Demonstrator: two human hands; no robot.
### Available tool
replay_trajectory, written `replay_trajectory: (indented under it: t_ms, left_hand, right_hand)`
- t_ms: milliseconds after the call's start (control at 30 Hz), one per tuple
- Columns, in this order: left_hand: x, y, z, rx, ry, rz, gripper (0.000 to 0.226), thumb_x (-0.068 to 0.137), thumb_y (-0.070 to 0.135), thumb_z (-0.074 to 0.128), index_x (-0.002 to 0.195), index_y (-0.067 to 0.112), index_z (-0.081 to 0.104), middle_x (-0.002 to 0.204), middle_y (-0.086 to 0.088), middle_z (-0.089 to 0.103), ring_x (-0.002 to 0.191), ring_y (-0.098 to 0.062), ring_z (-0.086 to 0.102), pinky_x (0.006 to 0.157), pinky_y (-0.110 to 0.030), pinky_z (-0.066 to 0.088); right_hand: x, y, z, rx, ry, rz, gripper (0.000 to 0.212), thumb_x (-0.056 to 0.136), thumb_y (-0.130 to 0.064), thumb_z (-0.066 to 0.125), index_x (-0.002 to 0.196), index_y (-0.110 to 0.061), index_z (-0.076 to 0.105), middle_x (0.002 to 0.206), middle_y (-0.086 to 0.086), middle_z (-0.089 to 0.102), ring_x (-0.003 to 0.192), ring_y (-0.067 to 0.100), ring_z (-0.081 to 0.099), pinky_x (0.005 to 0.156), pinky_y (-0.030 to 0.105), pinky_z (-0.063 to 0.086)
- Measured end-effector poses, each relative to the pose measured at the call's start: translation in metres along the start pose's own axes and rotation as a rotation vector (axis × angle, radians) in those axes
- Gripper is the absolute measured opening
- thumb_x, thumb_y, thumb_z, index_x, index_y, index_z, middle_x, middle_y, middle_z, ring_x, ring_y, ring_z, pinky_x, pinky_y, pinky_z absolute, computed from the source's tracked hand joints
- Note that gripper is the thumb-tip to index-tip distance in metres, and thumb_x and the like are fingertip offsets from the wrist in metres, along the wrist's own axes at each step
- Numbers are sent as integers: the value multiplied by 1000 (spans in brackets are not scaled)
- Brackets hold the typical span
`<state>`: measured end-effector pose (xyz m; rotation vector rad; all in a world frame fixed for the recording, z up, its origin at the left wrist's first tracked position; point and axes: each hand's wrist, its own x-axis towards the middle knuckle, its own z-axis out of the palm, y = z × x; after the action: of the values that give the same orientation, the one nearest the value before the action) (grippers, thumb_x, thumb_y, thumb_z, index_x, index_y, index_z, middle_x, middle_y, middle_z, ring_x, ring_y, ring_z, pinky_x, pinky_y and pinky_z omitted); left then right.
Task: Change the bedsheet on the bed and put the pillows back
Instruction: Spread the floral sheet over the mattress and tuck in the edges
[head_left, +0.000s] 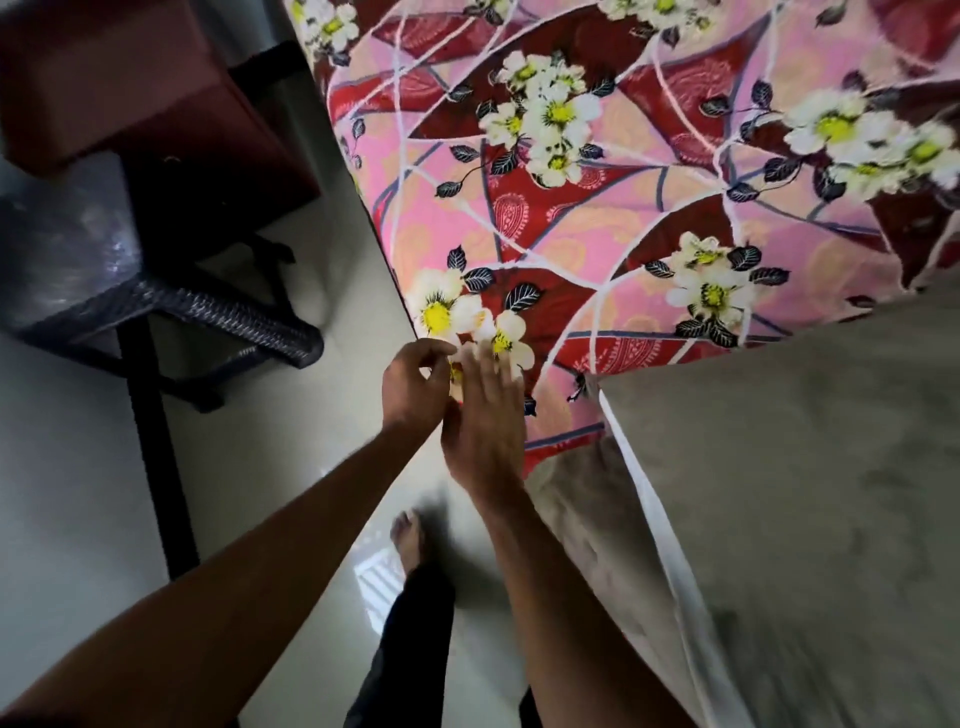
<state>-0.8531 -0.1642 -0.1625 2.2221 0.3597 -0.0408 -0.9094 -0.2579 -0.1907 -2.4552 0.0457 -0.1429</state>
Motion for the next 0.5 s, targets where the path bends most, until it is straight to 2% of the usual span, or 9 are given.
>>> replay_trajectory:
  t_ms: [67, 133, 167, 200, 267, 300, 367, 433, 500]
  left_hand:
    - [12, 3, 1, -15, -10, 14, 28, 88, 2, 56, 88, 25, 72, 94, 7, 71, 86, 0, 62, 78, -18, 47]
    - [31, 4, 1, -34, -24, 29, 28, 87, 0, 57, 88, 24, 73, 91, 12, 69, 85, 8, 60, 77, -16, 45]
    - [39, 3, 0, -33, -28, 51, 26, 88, 0, 58, 89, 21, 73, 92, 12, 68, 85, 8, 60, 78, -19, 47]
    - [55, 2, 1, -26, -39, 96, 24, 87, 1, 59, 90, 19, 74, 93, 10, 69, 87, 3, 61, 80, -25, 50]
    - [89, -4, 3, 22, -84, 246, 20, 85, 4, 61, 91, 17, 74, 97, 4, 71, 93, -15, 64, 84, -36, 53]
    - [103, -4, 4, 75, -117, 364, 19, 83, 5, 61, 92, 16, 74, 99, 0, 71, 95, -22, 64, 85, -39, 51]
    - [127, -4, 2, 162, -214, 623, 23, 81, 8, 60, 99, 14, 74, 109, -6, 69, 104, -30, 62, 89, -40, 48]
    - [155, 1, -1, 226, -322, 795, 29, 84, 11, 59, 109, 13, 73, 121, -9, 66, 114, -33, 59, 93, -41, 48]
    - [183, 3, -3, 310, -369, 882, 35, 89, 16, 58, 122, 15, 69, 137, -10, 60, 130, -34, 51, 105, -40, 44]
  right_hand:
    - [33, 10, -2, -125, 5, 189, 62, 101, -41, 41, 157, -16, 32, 165, 11, 25, 154, 31, 17, 123, 50, 16]
    - [60, 25, -5, -187, 11, 364, 68, 99, -46, 39, 159, -18, 25, 167, 11, 17, 155, 30, 11, 124, 52, 11]
    - [64, 33, -5, -222, 5, 402, 68, 100, -47, 37, 160, -17, 23, 167, 10, 15, 155, 29, 8, 124, 52, 10]
    - [68, 35, 0, -287, 10, 390, 66, 102, -47, 33, 160, -16, 21, 168, 9, 13, 156, 27, 6, 124, 52, 8]
    - [63, 22, 19, -342, -82, 178, 62, 105, -43, 28, 160, -14, 22, 168, 9, 15, 156, 25, 4, 125, 50, 4]
    - [53, 9, 31, -320, -181, 4, 59, 104, -39, 30, 158, -13, 29, 165, 10, 23, 155, 25, 9, 125, 50, 4]
    - [39, -18, 50, -285, -301, -277, 48, 99, -32, 44, 142, -13, 53, 148, 7, 52, 146, 26, 34, 125, 50, 14]
    - [51, -26, 61, -170, -186, -269, 38, 97, -26, 53, 130, -10, 62, 135, 7, 62, 131, 28, 52, 121, 48, 28]
    - [78, -34, 56, -37, -10, -157, 34, 96, -22, 58, 126, -9, 67, 134, 9, 64, 127, 30, 57, 114, 43, 40]
